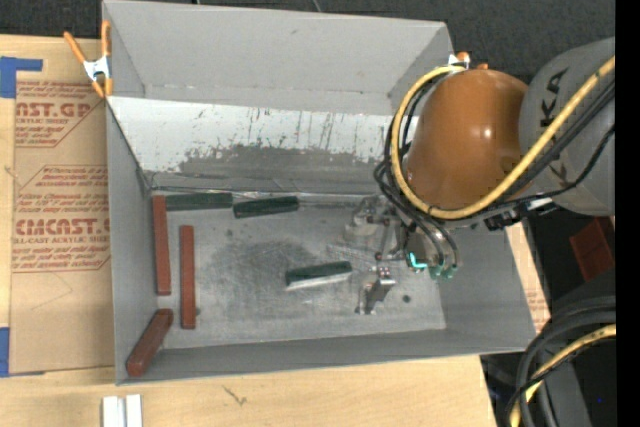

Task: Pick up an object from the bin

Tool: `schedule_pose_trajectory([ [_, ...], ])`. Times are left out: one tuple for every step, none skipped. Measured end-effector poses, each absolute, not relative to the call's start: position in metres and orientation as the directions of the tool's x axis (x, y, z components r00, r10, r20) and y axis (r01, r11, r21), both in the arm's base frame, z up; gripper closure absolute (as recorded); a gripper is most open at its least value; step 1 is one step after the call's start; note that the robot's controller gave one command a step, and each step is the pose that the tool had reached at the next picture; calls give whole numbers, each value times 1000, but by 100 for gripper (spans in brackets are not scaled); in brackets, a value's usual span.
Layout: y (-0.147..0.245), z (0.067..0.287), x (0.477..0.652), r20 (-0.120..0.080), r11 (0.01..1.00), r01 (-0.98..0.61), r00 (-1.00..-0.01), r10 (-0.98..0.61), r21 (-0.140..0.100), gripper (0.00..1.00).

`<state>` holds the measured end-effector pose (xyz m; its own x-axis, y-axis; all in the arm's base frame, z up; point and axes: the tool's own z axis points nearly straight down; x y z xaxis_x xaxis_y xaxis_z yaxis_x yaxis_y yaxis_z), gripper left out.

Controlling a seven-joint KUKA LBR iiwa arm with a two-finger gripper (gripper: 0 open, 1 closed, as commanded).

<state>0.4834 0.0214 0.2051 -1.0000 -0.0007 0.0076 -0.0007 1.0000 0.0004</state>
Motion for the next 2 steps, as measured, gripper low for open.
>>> schedule_pose_trajectory([
  [21, 209, 485, 0, 1000, 0, -1000, 0, 1, 0],
  [25, 149, 495, -7, 1000, 2, -1000, 2, 1, 0],
])
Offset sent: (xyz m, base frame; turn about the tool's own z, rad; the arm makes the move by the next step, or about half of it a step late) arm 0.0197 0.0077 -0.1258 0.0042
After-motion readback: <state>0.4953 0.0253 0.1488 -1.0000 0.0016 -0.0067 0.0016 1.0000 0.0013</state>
